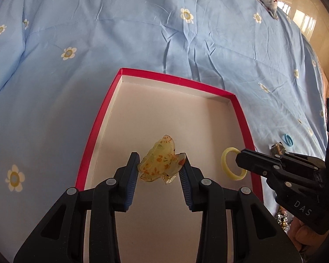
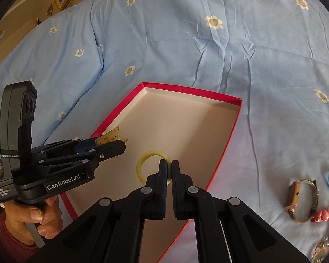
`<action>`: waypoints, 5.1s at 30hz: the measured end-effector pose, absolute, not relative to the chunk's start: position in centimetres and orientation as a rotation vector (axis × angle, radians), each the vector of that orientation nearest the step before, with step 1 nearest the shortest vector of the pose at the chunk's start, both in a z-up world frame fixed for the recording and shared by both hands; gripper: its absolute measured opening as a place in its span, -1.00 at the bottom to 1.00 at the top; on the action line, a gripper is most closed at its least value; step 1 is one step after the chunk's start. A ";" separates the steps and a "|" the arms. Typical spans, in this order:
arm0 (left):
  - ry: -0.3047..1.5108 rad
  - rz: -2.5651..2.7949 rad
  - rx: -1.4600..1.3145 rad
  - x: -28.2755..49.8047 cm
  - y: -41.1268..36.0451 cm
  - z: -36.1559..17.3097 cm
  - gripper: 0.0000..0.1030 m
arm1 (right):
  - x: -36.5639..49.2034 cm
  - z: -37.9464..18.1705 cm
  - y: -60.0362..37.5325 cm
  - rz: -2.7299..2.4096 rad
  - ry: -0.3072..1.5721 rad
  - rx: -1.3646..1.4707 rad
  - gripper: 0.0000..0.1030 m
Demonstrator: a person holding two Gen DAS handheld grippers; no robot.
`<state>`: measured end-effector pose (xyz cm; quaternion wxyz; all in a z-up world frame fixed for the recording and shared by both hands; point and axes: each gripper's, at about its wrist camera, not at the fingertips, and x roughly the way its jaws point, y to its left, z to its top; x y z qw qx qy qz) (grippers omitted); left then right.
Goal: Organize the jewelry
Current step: 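Carry both items into the red box and open both tools to release, then move the left tool to the gold watch and grasp its case, then carry the watch into the box with the left tool while the right tool grasps the purple bow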
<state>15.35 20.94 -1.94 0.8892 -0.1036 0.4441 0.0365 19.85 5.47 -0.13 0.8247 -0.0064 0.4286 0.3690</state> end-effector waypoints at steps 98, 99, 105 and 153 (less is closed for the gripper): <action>1.054 -0.249 -0.109 22.8 -2.1 -4.5 -0.82 | 20.3 -4.7 -22.9 0.314 0.941 0.270 -0.74; 1.053 -0.252 -0.112 22.6 -2.0 -4.4 -0.83 | 20.2 -4.6 -22.9 0.317 0.937 0.272 -0.75; 1.037 -0.251 -0.119 21.2 -1.2 -3.8 -0.85 | 19.5 -3.4 -22.5 0.343 0.908 0.278 -0.78; 0.886 0.033 -0.246 8.6 17.2 1.5 -0.85 | 15.0 1.9 -3.5 0.743 0.867 0.135 -0.77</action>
